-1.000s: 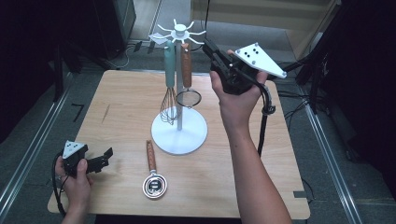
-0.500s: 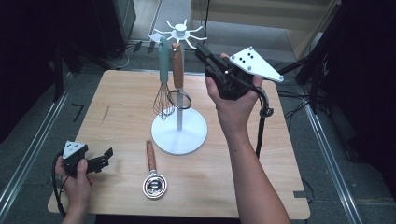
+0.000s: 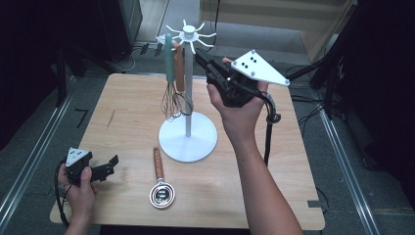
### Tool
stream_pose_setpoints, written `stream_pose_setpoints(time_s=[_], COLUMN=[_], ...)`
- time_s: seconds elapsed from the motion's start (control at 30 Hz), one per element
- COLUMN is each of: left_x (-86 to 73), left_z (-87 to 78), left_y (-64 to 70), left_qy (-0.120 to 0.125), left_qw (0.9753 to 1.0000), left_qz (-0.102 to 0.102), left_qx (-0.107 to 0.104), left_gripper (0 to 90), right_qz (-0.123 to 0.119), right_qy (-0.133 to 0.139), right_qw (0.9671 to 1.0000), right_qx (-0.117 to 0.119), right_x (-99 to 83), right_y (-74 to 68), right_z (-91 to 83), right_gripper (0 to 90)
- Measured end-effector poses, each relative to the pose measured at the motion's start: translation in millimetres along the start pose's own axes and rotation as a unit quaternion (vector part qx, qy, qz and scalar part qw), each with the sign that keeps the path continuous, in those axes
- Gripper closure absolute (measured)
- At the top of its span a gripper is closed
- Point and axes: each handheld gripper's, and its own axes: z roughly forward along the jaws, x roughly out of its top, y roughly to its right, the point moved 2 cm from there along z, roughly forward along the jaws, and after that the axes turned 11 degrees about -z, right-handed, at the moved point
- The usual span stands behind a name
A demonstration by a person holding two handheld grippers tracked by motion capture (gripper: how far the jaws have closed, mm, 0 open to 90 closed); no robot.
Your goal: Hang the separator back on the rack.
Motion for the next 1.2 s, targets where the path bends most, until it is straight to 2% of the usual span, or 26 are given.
stream_pose_setpoints(time_s=[0.17, 0.33, 0.77, 0.8, 1.03, 1.07, 1.2], left_x=[0.1, 0.2, 0.1, 0.0, -0.1, -0.2, -0.8], left_z=[-0.1, -0.3, -0.2, -0.2, -0.5, -0.6, -0.5], left_y=[-0.2, -0.7, -1.0, -0.9, -0.9, -0.5, 1.5], left_qy=[0.000, 0.000, 0.003, 0.004, 0.003, 0.005, 0.002], left_qw=[1.0000, 1.0000, 1.0000, 1.0000, 1.0000, 1.0000, 1.0000], left_qz=[0.000, 0.000, -0.007, -0.007, -0.008, -0.007, 0.007], left_qx=[0.000, 0.000, 0.002, 0.002, 0.003, -0.002, -0.002], left_gripper=[0.6, 0.6, 0.6, 0.6, 0.6, 0.6, 0.6], right_qz=[-0.002, -0.006, 0.001, 0.002, 0.001, -0.001, 0.002], right_qy=[-0.003, -0.018, -0.060, -0.068, -0.081, -0.087, -0.102], right_qw=[1.0000, 0.9997, 0.9973, 0.9965, 0.9952, 0.9946, 0.9930], right_qx=[-0.002, -0.017, -0.043, -0.049, -0.055, -0.057, -0.059], right_x=[-1.5, -9.1, -49.6, -57.3, -77.6, -83.5, -94.8], right_y=[2.3, 6.3, 17.5, 18.8, 19.5, 19.6, 19.3], right_z=[-0.9, -4.9, -25.5, -29.5, -40.3, -43.8, -50.7], right_gripper=[90.0, 90.0, 89.2, 85.4, 80.4, 79.0, 76.2])
